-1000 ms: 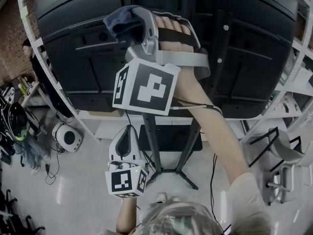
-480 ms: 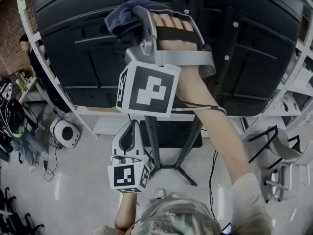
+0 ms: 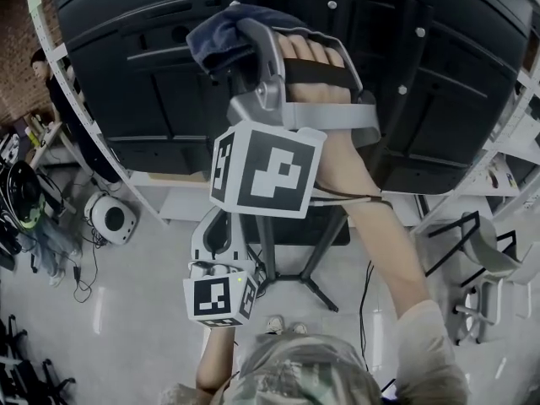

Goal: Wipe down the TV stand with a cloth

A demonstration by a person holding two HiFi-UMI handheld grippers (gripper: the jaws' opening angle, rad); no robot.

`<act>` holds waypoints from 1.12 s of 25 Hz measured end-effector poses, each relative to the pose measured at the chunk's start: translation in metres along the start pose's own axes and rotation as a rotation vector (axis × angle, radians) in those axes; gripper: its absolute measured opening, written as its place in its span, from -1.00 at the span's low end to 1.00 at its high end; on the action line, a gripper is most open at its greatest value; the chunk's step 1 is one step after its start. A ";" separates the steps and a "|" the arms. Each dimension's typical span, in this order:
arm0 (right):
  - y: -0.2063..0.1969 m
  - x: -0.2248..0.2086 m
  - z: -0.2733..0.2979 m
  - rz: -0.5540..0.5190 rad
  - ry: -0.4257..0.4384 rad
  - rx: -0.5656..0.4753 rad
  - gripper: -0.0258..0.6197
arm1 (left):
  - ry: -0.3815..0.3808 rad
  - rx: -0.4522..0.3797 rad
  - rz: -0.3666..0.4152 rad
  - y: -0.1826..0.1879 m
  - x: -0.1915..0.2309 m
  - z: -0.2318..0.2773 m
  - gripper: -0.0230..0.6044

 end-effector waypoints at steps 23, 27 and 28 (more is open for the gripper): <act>-0.018 0.070 -0.049 0.049 0.147 -0.002 -0.74 | 0.041 0.030 -0.034 -0.016 0.011 -0.005 -0.88; -0.021 0.081 -0.059 0.036 0.171 -0.007 -0.74 | 0.049 0.037 -0.036 -0.020 0.011 -0.008 -0.88; -0.022 0.083 -0.061 0.036 0.176 -0.008 -0.74 | 0.052 0.037 -0.035 -0.020 0.011 -0.008 -0.88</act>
Point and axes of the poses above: the fingertips, and each gripper's own axes: z forward along the fingers, x to its left, y out of its top, the point moved 4 cm from there along -z, backward along the fingers, and after that the axes turned 14 degrees about -y, right-handed, at the moved point
